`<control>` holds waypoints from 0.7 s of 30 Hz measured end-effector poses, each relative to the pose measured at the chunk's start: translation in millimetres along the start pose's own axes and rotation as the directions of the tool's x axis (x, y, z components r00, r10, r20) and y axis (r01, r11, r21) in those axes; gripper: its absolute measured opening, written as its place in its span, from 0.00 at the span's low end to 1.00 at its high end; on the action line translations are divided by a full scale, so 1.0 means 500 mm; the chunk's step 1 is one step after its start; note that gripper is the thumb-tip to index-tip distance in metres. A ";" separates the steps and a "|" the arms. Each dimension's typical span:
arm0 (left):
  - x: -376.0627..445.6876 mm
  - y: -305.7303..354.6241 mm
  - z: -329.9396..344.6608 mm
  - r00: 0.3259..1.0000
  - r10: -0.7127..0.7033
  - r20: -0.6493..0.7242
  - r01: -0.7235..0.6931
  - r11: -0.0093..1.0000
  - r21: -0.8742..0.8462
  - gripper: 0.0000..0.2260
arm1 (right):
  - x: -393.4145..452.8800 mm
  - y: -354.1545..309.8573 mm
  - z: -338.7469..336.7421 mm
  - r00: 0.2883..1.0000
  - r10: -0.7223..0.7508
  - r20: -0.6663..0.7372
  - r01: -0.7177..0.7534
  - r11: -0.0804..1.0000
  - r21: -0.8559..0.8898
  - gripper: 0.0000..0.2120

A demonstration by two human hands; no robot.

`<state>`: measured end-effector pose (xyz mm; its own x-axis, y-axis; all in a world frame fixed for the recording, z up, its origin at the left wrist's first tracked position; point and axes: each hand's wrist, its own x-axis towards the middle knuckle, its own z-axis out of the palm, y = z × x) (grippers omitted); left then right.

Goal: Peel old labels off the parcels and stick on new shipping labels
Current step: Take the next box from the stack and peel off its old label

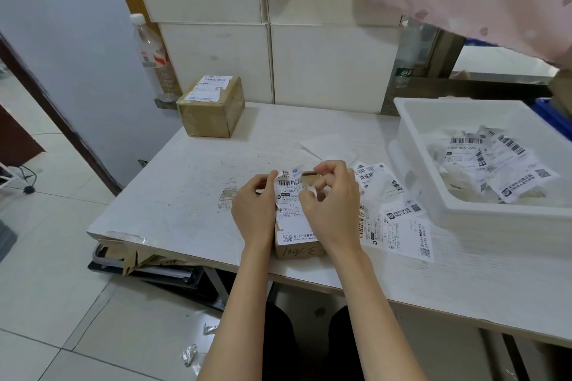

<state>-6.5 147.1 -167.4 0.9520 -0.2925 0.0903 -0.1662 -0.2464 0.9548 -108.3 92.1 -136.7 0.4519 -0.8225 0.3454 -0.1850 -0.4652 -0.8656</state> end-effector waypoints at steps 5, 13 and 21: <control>-0.003 0.002 -0.003 1.000 0.012 0.014 -0.012 1.000 -0.008 0.13 | -0.011 -0.006 -0.007 0.999 -0.033 -0.029 0.037 0.986 0.160 0.14; -0.005 0.005 -0.002 1.000 0.002 0.000 -0.002 0.999 -0.032 0.11 | 0.001 0.004 -0.004 0.953 -0.202 -0.225 0.178 0.976 -0.122 0.09; -0.005 -0.001 -0.002 0.999 0.027 -0.022 -0.028 0.999 -0.036 0.13 | -0.023 -0.050 -0.011 0.954 -0.133 0.269 0.175 0.974 -0.141 0.07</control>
<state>-8.7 149.1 -168.0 0.9526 -0.2785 0.1226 -0.1836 -0.2050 0.9614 -113.8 111.5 -116.8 0.6901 -0.6350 0.3472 -0.2238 -0.6435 -0.7320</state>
